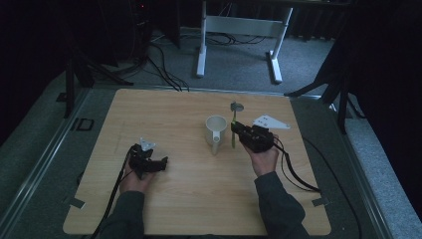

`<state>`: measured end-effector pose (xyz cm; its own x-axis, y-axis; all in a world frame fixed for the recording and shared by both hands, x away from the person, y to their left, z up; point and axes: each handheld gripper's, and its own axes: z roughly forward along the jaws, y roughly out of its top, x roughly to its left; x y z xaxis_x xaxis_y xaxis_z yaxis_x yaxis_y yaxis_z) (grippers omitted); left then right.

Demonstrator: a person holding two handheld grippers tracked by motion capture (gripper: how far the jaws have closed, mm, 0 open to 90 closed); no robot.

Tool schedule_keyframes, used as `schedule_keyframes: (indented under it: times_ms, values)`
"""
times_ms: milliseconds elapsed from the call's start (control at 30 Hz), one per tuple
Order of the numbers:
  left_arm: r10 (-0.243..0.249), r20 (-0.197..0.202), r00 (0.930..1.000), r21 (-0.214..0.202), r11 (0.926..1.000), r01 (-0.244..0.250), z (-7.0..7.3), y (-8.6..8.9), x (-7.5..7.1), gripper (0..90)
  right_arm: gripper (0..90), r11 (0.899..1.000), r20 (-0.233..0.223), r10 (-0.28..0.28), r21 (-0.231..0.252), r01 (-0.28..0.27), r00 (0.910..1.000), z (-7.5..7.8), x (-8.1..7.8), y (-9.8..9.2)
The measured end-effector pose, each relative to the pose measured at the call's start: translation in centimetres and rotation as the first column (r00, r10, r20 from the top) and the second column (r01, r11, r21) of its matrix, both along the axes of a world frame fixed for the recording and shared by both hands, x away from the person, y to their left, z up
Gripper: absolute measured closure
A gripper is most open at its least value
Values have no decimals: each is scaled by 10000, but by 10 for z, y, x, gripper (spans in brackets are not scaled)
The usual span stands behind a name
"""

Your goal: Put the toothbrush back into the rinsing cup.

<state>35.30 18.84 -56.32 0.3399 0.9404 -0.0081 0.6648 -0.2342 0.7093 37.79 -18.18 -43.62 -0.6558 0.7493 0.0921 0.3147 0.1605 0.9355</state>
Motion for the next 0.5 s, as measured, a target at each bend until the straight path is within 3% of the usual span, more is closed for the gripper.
schedule_keyframes:
  times_ms: [500]
  values:
    - [-10, -7, 10000, 12, 10000, 10, 0, 0, 0, 151, 813, 9997, 165, 75, 214, -78, 9998, 3, 0, 3]
